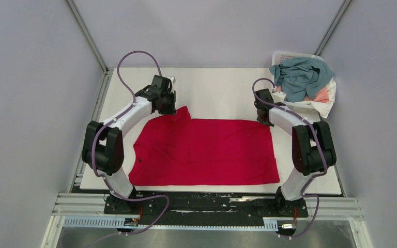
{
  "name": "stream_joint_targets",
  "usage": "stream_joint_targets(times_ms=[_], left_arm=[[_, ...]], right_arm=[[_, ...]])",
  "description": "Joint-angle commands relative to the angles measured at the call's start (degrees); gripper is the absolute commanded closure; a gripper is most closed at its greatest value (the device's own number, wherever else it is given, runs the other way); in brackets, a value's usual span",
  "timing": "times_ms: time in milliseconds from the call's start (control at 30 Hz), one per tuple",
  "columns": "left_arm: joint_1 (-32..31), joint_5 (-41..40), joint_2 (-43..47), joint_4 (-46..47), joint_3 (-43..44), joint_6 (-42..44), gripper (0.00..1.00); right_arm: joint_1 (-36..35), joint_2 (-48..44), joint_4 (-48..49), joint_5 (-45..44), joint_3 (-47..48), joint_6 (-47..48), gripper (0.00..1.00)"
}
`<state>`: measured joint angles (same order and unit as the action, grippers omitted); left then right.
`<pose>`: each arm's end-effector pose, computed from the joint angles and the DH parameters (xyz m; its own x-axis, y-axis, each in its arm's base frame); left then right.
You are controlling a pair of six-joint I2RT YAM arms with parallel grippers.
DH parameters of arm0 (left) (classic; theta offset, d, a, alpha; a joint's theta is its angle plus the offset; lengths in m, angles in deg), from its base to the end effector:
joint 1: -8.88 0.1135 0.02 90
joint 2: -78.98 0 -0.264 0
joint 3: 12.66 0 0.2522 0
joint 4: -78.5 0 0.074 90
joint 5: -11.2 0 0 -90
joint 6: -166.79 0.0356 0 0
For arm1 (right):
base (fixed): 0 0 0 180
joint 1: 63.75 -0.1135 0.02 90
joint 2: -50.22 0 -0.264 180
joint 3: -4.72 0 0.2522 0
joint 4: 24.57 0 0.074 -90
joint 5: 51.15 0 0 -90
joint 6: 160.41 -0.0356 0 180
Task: Fold and stack the t-shirts
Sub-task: Fold the other side of the tshirt into a rectangle
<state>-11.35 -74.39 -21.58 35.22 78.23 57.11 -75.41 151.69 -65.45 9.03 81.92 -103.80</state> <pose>0.3584 -0.1350 0.2433 -0.8359 -0.0498 -0.5467 0.1134 0.9587 -0.2607 0.3429 0.0527 0.1734 -0.7259 0.3377 -0.5992 0.5136 0.8456 -0.1455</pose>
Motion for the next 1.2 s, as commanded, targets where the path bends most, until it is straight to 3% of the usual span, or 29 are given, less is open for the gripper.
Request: stream_joint_targets(times_ms=[0,400,633,900,1167], left_arm=[[-2.37,-2.07,8.52,2.66,-5.27,-1.94,1.0],[-6.18,-6.43,29.17,0.52,-22.21,-10.63,1.0],[-8.23,-2.97,41.27,-1.02,-31.41,-12.97,1.0],[-8.93,-1.36,50.42,-3.97,-37.1,-15.09,1.0],[-9.27,0.16,54.12,-5.57,-40.6,-17.76,1.0]], right_arm=[[-2.45,-8.39,0.78,0.29,-3.84,2.88,1.0],[-6.99,-23.88,-5.34,0.88,-10.57,1.26,1.0],[-8.15,-30.88,-11.34,1.01,-12.51,0.04,1.0],[-8.43,-36.3,-13.6,3.83,-15.29,-0.52,1.0],[-8.46,-39.22,-15.6,3.82,-16.68,-1.19,1.0]])
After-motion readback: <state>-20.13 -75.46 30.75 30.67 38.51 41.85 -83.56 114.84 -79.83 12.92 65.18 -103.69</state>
